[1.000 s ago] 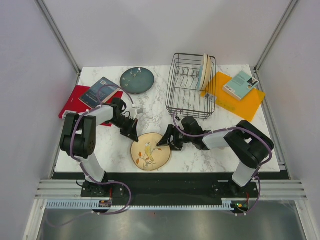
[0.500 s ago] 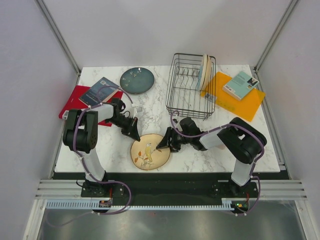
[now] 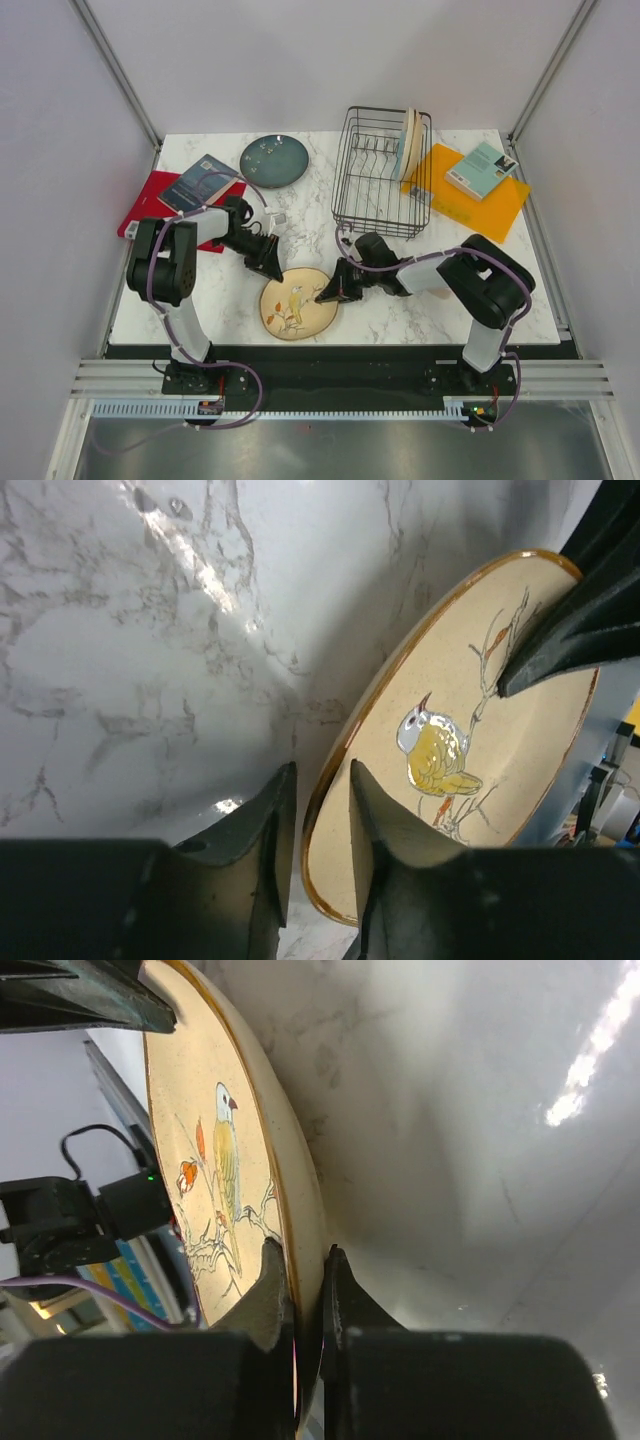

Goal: Load the plates into the dish rack

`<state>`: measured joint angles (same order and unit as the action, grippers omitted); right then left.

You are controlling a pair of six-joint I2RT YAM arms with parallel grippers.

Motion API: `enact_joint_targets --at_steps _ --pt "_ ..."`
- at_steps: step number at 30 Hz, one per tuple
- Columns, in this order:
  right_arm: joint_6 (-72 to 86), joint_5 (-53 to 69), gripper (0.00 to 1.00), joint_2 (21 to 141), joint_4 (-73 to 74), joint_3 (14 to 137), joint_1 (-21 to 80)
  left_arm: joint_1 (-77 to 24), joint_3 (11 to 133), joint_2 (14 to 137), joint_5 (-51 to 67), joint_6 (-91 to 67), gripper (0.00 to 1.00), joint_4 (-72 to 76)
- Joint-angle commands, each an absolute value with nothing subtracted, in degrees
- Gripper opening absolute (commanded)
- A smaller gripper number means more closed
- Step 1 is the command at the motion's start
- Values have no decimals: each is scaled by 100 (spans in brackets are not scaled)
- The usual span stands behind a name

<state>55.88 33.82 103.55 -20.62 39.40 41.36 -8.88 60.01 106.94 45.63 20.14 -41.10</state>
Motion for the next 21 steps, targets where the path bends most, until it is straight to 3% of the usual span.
enact_joint_targets --at_steps 1,6,9,13,20,21 --pt "4318 3268 0 10099 -521 4490 4070 -1037 6100 10442 4248 1565 42 -3622" --pt "2262 3383 0 9581 1378 5325 3781 -967 6249 9566 3613 1512 52 -3516" --pt "1917 3208 0 9221 2065 6028 3534 -774 6240 8793 3349 1170 62 -3306" --pt "1303 3173 0 9149 3066 7404 3428 -571 6109 7677 3017 914 66 -2954" --pt "782 1857 0 9315 3508 9982 3287 -571 5502 6767 2645 1028 70 -2189" --pt "852 1071 0 9377 3429 10376 3252 -571 5519 6811 2663 985 70 -2188"
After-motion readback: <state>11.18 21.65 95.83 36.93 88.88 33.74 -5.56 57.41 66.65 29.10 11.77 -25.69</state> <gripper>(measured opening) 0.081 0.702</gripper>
